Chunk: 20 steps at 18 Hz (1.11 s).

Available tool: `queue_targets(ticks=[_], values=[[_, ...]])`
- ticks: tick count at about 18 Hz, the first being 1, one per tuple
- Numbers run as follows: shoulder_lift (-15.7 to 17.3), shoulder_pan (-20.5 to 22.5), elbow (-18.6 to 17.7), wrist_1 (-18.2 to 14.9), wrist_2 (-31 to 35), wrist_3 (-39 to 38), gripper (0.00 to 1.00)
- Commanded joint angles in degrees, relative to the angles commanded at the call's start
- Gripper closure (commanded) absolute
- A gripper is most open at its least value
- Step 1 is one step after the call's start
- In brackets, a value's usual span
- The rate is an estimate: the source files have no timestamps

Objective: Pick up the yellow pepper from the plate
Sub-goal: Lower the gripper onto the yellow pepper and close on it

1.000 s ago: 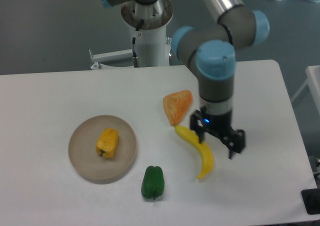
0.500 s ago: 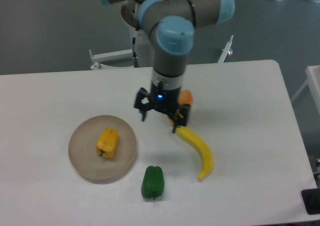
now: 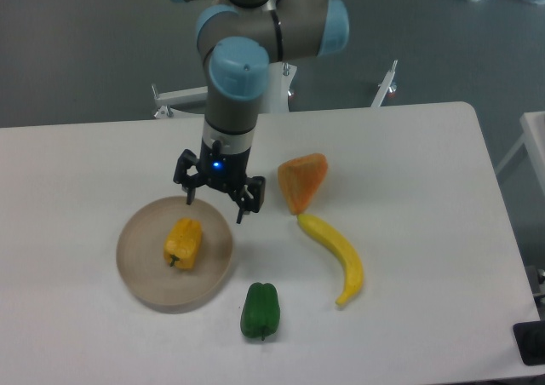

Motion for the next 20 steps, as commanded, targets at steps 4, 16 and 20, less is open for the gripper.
queue_targets(ticks=[4,16,20], values=[[-1.4,-0.18,-0.62,0.44,0.09,-0.09,0.0],[-4.83,-3.25,-0.62,2.73,0.18,-0.09,0.0],[-6.24,-4.3,-0.36,3.08,1.93,-0.09,0.0]])
